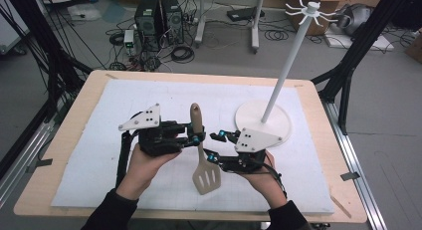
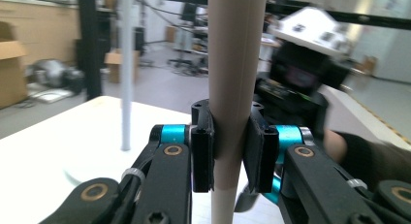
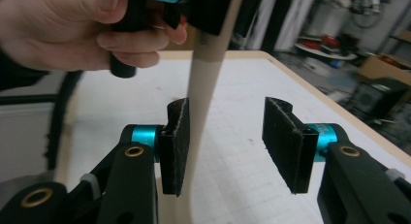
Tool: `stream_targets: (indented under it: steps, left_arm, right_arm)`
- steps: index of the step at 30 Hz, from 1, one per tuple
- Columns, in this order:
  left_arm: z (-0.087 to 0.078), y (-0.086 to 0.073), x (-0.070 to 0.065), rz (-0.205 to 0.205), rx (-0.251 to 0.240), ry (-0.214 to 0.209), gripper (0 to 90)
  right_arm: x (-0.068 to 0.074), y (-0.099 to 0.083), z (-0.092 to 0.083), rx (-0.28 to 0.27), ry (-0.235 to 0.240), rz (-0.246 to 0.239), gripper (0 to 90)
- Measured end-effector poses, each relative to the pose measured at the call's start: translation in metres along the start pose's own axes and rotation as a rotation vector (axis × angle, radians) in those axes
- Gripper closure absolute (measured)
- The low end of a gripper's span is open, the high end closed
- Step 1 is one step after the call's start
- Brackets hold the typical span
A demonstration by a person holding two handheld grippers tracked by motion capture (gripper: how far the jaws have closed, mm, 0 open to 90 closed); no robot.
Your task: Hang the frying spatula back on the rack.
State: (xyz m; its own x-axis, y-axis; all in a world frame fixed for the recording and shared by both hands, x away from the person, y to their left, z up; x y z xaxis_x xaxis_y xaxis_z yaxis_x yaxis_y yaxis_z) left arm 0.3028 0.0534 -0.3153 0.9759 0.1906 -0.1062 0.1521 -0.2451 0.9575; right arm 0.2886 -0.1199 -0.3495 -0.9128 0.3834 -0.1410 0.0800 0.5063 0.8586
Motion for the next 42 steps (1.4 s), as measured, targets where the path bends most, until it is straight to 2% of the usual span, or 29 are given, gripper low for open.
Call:
stream_targets:
  steps: [3, 7, 13, 19, 24, 27, 29, 33, 35, 36, 38, 42]
  left_arm:
    - [0.001, 0.004, -0.006, 0.039, 0.028, -0.041, 75.5]
    - [0.002, 0.009, -0.011, 0.073, 0.032, -0.105, 75.5]
    - [-0.001, 0.016, -0.014, 0.112, 0.033, -0.216, 75.4]
    - [0.0, 0.018, -0.017, 0.118, 0.034, -0.284, 75.4]
    - [0.0, 0.019, -0.017, 0.128, 0.039, -0.303, 75.4]
    - [0.0, 0.02, -0.017, 0.13, 0.033, -0.305, 75.4]
    - [0.0, 0.02, -0.016, 0.14, 0.031, -0.307, 75.3]
    - [0.0, 0.02, -0.018, 0.153, 0.026, -0.305, 75.1]
    - [0.0, 0.021, -0.018, 0.155, 0.022, -0.285, 74.4]
    - [0.0, 0.022, -0.018, 0.141, 0.023, -0.286, 72.7]
    - [-0.002, 0.023, -0.015, 0.114, 0.018, -0.262, 57.8]
    - [-0.014, 0.022, -0.011, 0.106, 0.014, -0.209, 44.6]
  right_arm:
    - [0.002, 0.002, -0.001, -0.017, 0.066, -0.013, 49.7]
    - [0.006, 0.007, -0.001, -0.044, 0.135, -0.019, 48.2]
    - [0.01, 0.009, -0.004, -0.07, 0.229, -0.03, 52.5]
    - [0.015, 0.013, -0.003, -0.08, 0.291, -0.051, 52.7]
    - [0.016, 0.013, -0.003, -0.086, 0.309, -0.043, 58.5]
    - [0.017, 0.014, -0.005, -0.102, 0.331, -0.04, 68.4]
    - [0.017, 0.015, -0.006, -0.106, 0.341, -0.054, 75.3]
    - [0.018, 0.015, -0.006, -0.112, 0.358, -0.045, 77.9]
    - [0.017, 0.015, -0.006, -0.116, 0.34, -0.044, 78.7]
    - [0.016, 0.015, -0.006, -0.119, 0.326, -0.041, 78.9]
    - [0.014, 0.015, -0.007, -0.118, 0.308, -0.043, 79.0]
    - [0.008, 0.014, -0.011, -0.13, 0.294, -0.009, 79.1]
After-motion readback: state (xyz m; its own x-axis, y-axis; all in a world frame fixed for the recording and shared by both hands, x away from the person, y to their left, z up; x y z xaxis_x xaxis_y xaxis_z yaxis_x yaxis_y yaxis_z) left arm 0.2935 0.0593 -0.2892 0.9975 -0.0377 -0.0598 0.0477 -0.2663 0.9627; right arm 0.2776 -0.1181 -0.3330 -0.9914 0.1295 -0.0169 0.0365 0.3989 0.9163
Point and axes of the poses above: each handheld gripper's, and its own axes: z roughly forward along the jaws, y roughly out of its top, x roughly to its left, the point moved 5 cm from there along z, roughly forward along the jaws, and after that the axes turned 13 degrees about x, right-handed, at the moved point
